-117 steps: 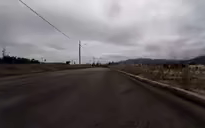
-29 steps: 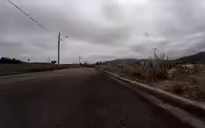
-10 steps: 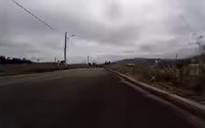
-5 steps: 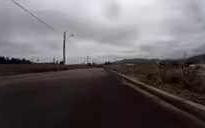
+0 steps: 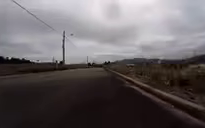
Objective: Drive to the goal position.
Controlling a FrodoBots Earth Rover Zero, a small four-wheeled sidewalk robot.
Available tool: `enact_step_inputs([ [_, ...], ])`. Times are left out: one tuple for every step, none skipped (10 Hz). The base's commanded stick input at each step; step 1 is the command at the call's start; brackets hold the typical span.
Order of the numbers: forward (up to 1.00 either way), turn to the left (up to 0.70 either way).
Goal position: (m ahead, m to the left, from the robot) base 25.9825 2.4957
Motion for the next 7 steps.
enact_step_inputs([
  [0.7,0.0],
  [0.7,0.0],
  [0.7,0.0],
  [0.7,0.0],
  [0.7,0.0],
  [0.7,0.0],
  [0.7,0.0],
])
